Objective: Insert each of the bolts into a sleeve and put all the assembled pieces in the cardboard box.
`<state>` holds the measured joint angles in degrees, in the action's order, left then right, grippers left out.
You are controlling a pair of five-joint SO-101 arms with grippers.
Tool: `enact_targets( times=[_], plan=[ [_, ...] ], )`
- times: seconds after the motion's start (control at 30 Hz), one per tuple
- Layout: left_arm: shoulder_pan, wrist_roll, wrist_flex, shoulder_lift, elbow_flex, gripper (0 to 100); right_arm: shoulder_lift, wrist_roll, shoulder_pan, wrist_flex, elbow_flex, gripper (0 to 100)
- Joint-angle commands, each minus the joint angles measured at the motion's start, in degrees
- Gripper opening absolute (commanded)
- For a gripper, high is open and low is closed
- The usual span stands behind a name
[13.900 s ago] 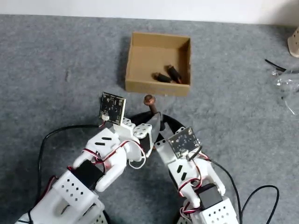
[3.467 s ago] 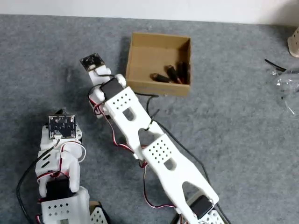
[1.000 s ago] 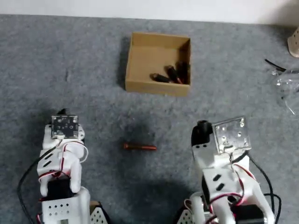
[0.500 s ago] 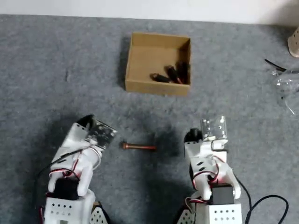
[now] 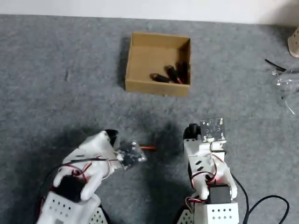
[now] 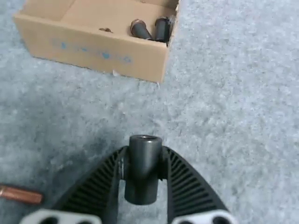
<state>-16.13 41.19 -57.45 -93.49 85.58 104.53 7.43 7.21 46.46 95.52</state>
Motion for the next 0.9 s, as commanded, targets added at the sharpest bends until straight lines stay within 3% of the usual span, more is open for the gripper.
enact_targets(
  times=[0.0,0.27,0.43,0.57,0.87],
  plan=[
    [-4.97,3.08,0.18,22.11,-13.93,1,0.66,-0.18,-0.84,-2.33,1.01,0.5],
    [-8.48,6.24,-0.44,66.42,-42.24,3,0.66,-0.18,-0.84,-2.33,1.1,0.5],
    [-12.7,8.7,-8.53,85.93,-55.52,17,0.66,-0.18,-2.07,-5.05,3.12,0.5],
    [-15.08,10.46,-10.99,93.05,-58.15,17,0.66,-0.44,-3.56,-5.14,3.03,0.5],
    [-9.63,13.1,-9.58,93.85,-56.48,15,0.66,-0.44,-3.38,-5.05,2.95,0.5]
  ],
)
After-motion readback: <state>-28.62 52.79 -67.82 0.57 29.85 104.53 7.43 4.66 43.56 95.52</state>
